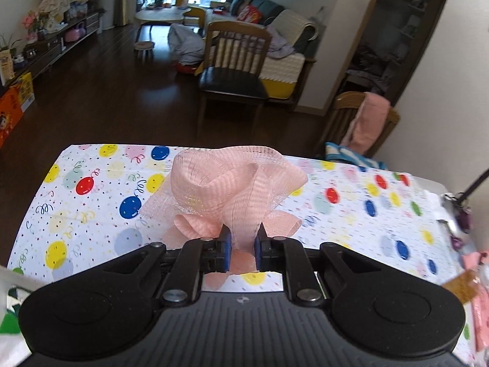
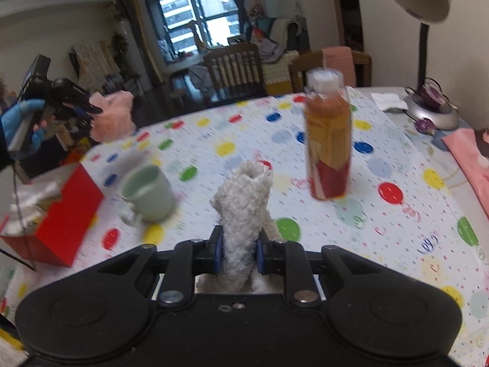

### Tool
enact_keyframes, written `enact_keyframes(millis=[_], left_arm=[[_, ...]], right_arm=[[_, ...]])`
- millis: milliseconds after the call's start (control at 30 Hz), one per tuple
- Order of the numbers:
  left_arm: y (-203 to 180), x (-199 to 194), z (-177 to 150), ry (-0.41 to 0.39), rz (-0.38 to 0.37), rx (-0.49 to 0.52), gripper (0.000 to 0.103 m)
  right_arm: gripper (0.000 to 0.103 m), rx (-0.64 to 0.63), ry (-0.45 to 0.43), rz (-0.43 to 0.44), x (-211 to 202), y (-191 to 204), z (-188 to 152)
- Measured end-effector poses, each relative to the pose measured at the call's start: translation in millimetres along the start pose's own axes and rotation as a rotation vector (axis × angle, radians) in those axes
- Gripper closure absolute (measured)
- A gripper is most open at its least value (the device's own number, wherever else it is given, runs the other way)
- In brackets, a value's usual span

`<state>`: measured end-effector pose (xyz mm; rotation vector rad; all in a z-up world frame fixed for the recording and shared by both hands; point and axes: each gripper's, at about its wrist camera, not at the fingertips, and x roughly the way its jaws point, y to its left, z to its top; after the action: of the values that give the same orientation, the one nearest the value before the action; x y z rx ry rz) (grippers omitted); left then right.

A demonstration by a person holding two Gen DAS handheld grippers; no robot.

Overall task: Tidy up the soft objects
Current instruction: 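Carry the pink puff with the left gripper while the right gripper carries the white cloth over the box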

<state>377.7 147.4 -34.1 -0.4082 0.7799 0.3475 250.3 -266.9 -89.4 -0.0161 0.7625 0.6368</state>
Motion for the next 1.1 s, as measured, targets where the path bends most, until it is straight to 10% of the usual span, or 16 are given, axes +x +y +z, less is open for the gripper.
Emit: enact_keyframes(millis=[567, 1100], left_arm=[[15.5, -120.0, -51.8, -0.062, -0.031, -0.015, 0.089], [109.9, -173.0, -85.7, -0.029, -0.063, 0.008, 0.089]], right_arm=[[0.084, -0.107, -0.033, 0.264, -3.1, 67.0, 47.7], [0.084, -0.189, -0.018, 0.374, 30.4, 202.0, 71.7]])
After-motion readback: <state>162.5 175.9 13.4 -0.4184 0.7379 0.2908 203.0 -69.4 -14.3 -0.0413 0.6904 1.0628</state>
